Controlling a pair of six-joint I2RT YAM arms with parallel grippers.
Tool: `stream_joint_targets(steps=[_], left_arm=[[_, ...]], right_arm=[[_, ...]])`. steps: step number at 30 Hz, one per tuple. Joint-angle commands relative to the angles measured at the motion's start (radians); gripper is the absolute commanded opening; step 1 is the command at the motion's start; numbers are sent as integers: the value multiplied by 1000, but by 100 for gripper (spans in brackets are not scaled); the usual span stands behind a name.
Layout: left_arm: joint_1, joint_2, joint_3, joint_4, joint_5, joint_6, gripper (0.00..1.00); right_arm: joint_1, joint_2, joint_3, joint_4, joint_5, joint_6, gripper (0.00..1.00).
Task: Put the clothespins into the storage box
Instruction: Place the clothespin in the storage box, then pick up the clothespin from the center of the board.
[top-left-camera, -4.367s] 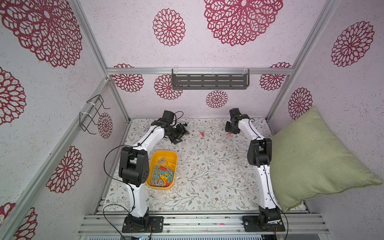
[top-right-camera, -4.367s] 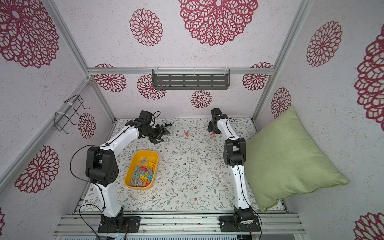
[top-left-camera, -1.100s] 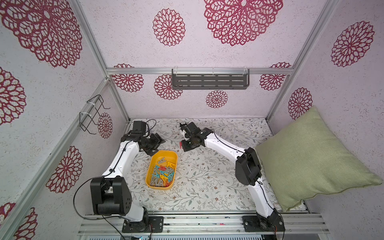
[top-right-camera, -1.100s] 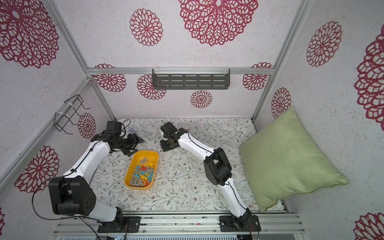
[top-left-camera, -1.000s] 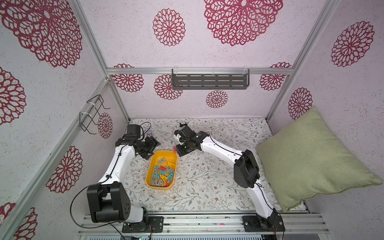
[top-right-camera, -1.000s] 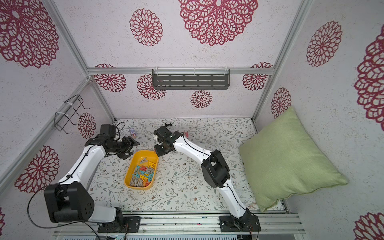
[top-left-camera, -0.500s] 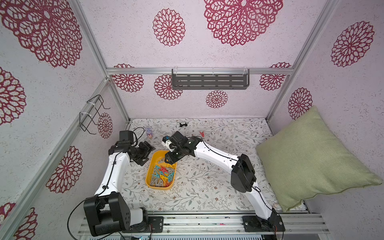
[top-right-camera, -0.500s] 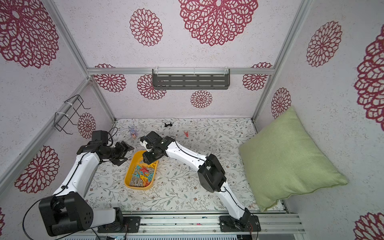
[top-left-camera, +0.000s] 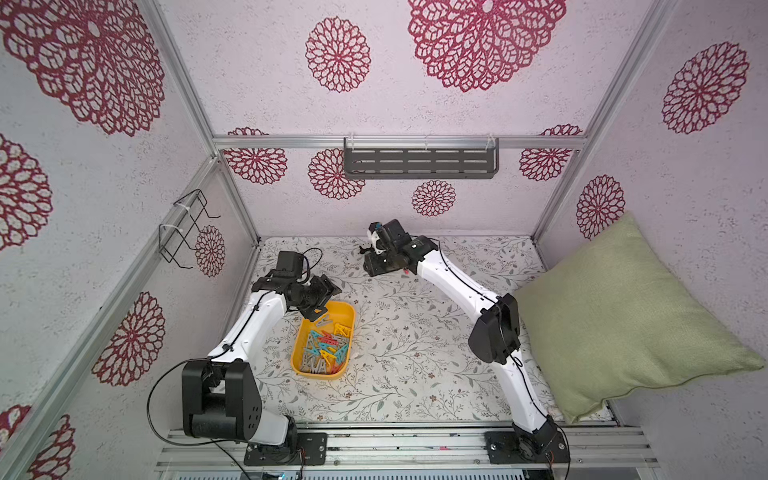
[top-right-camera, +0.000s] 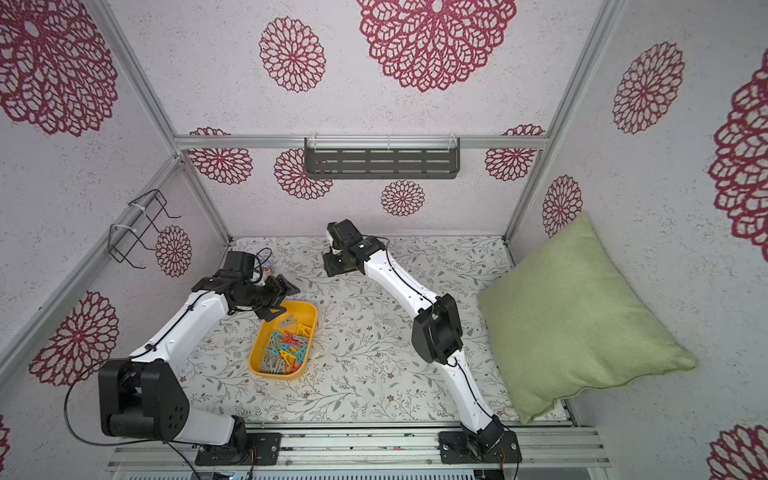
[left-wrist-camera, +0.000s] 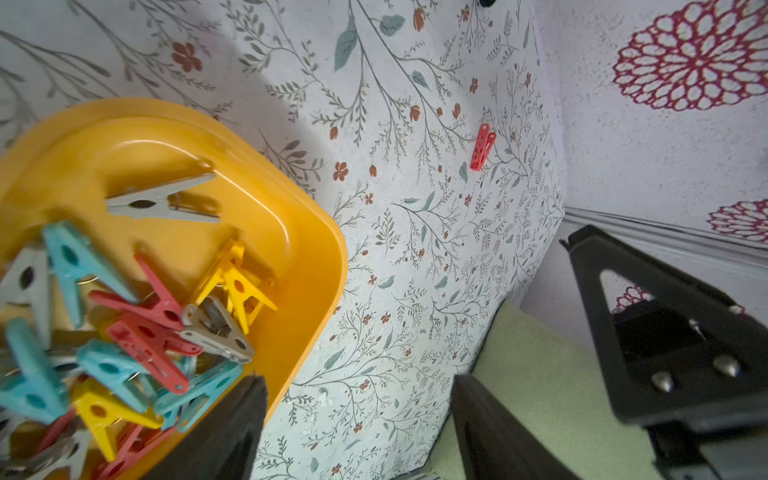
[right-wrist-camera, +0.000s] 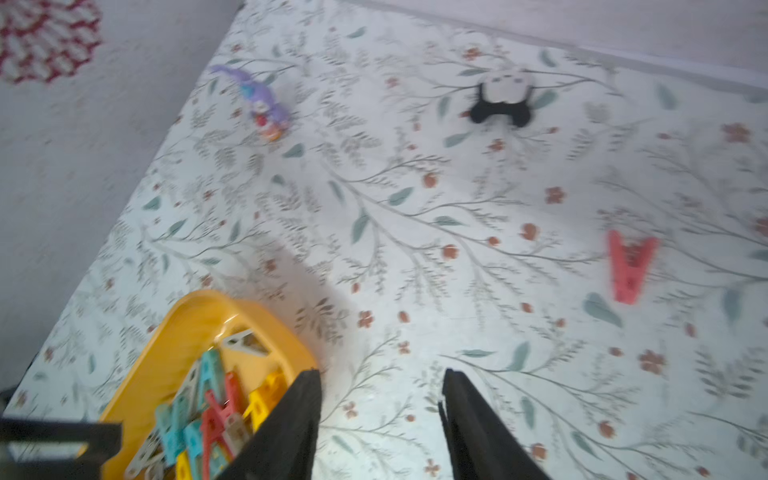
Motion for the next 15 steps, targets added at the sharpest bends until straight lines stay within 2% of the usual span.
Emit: stream_joint_targets(steps=[1, 7, 15], left_arm=[[-48, 49, 58, 57, -5, -24, 77], [-91, 129, 129, 67, -5, -42, 77], [-108, 195, 186, 69, -4, -59, 77]], right_arm=[[-63, 25, 26, -19, 79, 30, 58], [-136, 117, 67, -18, 102, -8, 69], [-183, 269, 155, -29, 127, -63, 70]])
